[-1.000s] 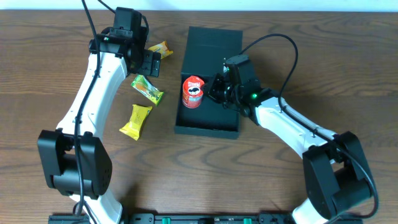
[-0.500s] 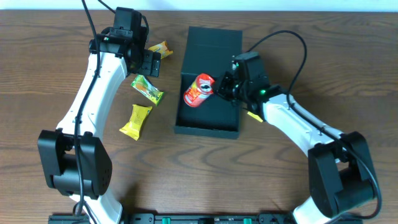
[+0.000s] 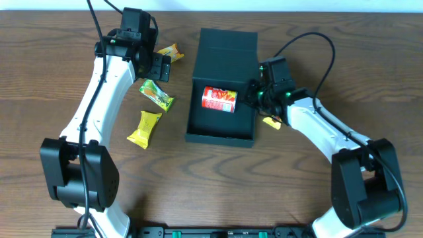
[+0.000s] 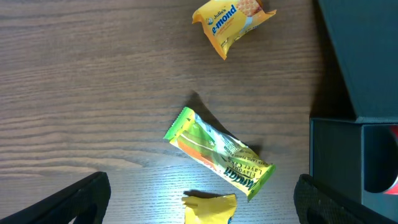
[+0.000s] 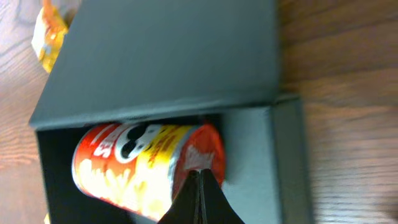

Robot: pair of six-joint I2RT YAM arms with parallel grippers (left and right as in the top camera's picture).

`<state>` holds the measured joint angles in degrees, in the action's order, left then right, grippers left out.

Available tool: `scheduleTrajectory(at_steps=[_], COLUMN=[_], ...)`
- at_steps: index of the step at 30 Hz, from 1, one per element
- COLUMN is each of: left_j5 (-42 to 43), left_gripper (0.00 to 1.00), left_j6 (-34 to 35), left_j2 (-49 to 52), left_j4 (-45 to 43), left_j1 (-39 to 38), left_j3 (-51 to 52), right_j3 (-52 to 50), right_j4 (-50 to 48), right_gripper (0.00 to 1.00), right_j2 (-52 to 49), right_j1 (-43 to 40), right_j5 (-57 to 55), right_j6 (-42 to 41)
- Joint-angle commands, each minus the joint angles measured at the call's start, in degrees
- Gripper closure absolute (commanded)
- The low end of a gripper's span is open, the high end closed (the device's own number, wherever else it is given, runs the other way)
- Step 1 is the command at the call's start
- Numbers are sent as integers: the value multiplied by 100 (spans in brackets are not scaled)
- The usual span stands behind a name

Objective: Pack container
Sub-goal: 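Lower the right gripper onto the yellow Apollo bar and grasp it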

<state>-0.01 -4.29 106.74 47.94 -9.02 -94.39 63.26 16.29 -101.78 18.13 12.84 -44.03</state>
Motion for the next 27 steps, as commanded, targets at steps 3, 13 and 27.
scheduleTrajectory(at_steps=[3, 13, 27], left_j5=[-39, -42, -44], left_gripper=[5, 5, 5], left_j6=[61, 61, 61], left_j2=[2, 2, 2], left_j4=[7, 2, 2], left_j1=[9, 9, 9], left_j3=[-136, -136, -136], right_j3=[772, 2739, 354], right_j4=[494, 5587, 3217], right_gripper=[99, 69, 76], right_j2=[35, 50, 50], right_j1=[-286, -321, -278], right_j5=[-94, -2463, -1971], right_j6=[391, -280, -820])
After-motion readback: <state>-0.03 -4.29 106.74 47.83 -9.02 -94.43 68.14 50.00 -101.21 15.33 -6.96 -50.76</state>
